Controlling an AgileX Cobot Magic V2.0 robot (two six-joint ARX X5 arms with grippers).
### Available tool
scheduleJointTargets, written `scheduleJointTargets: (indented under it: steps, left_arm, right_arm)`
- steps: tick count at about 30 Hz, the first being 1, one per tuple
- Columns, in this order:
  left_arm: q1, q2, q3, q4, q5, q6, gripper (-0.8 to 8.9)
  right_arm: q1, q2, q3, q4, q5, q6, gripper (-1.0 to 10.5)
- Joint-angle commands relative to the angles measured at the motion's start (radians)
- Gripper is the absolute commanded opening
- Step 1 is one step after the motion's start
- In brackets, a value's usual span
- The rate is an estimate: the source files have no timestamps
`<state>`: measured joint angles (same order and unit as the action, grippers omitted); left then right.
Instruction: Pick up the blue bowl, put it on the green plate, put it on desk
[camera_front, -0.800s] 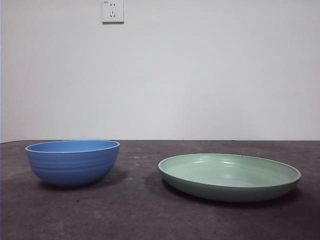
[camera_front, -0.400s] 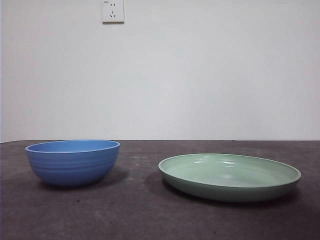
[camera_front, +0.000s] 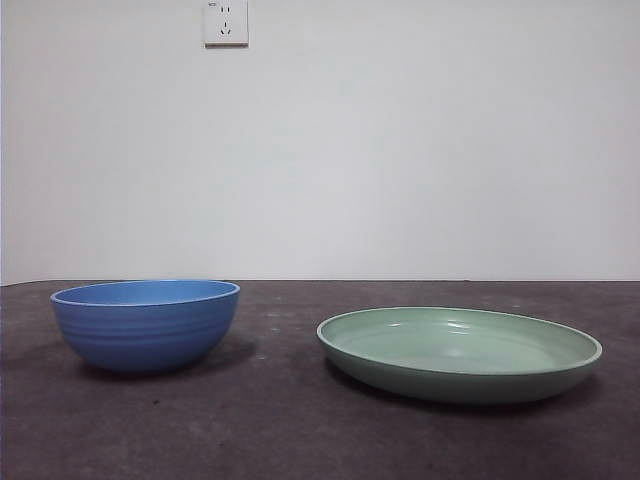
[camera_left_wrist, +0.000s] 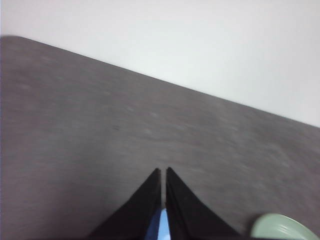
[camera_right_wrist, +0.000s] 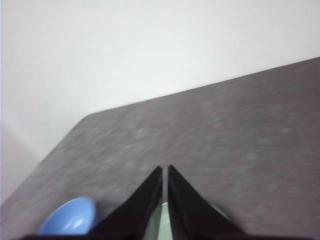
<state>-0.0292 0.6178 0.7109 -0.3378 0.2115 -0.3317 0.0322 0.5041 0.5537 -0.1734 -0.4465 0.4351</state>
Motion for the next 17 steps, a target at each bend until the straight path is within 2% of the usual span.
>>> scheduleJointTargets:
  steps: [1, 6, 11, 14, 17]
  left_arm:
    - [-0.011, 0.070, 0.072, -0.010, 0.086, 0.003, 0.17]
    - [-0.034, 0.177, 0.171, -0.109, 0.231, 0.024, 0.19]
    - [-0.068, 0.249, 0.206, -0.187, 0.344, 0.058, 0.27]
    - [-0.089, 0.267, 0.206, -0.217, 0.389, 0.065, 0.28]
    - [-0.110, 0.277, 0.206, -0.233, 0.391, 0.089, 0.29]
  right_arm:
    - [0.008, 0.101, 0.092, -0.032, -0.089, -0.016, 0.1]
    - [0.031, 0.256, 0.252, -0.130, -0.220, -0.081, 0.1]
    - [0.046, 0.388, 0.402, -0.296, -0.339, -0.145, 0.1]
    - [0.046, 0.438, 0.452, -0.389, -0.371, -0.199, 0.1]
    - [0.047, 0.457, 0.461, -0.444, -0.373, -0.255, 0.1]
